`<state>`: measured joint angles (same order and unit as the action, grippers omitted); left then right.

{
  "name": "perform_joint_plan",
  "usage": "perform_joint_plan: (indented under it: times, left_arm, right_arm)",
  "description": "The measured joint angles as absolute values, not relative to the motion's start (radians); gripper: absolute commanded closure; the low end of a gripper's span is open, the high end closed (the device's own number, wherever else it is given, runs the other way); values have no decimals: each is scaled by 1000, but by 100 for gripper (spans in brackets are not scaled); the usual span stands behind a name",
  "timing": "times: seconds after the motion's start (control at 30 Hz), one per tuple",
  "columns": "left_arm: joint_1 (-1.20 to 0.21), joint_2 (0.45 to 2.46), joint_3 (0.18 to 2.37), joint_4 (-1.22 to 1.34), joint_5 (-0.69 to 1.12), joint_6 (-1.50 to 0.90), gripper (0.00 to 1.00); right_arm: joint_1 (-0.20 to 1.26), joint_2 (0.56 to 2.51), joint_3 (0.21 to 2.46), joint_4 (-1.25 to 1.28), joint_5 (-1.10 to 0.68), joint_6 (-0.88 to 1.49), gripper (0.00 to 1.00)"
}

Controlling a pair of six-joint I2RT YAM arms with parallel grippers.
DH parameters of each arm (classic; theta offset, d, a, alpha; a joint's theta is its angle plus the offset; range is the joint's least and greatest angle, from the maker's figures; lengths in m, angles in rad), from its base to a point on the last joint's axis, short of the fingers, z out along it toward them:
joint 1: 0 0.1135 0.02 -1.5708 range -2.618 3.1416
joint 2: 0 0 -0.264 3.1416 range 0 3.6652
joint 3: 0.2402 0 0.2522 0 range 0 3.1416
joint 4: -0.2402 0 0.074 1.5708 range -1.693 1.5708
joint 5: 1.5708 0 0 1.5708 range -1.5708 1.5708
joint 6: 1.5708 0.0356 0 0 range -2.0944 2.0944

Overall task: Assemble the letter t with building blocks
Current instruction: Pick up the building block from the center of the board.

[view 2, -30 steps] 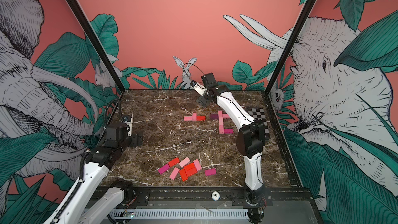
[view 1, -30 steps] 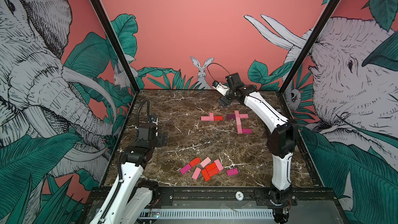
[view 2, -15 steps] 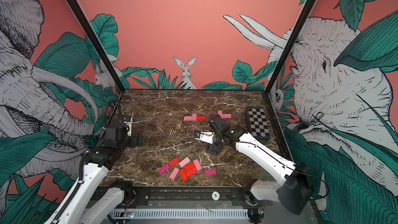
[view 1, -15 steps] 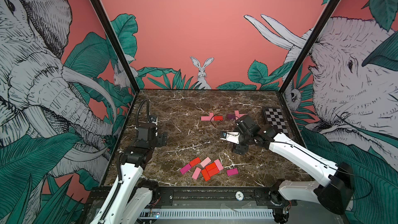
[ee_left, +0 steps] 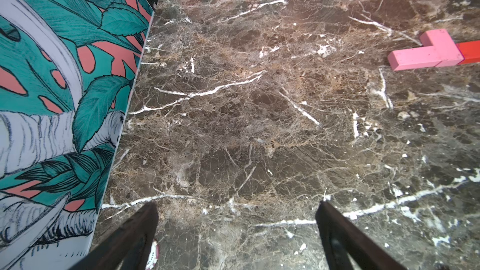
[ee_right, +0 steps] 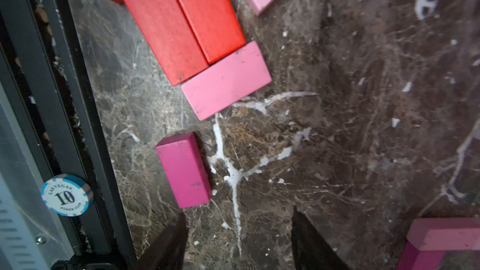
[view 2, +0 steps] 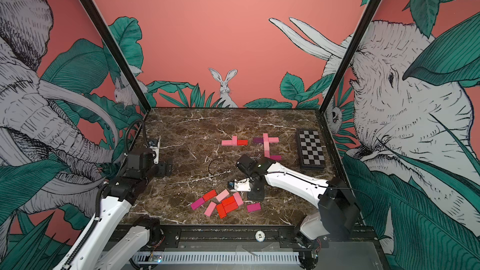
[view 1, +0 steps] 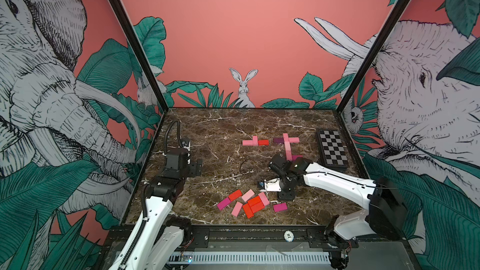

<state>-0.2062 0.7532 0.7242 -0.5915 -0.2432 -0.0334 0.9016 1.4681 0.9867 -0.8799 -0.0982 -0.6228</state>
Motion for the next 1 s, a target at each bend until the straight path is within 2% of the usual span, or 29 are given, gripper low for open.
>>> perform_joint_plan:
  times: [0.17,0.83,1.0]
  left_arm:
    - [-206,760,724,-591,-243,-33,3]
    - [-206,772,724,-591,-243,-33,3]
    - [-206,772,724,-591,-243,-33,3]
  right_arm:
    - [939,1522,979,-880,-102,-605,52]
    - [1021,1615,911,-839,-77,-605,52]
    - [1030,1633,911,-825,-54,-600,56]
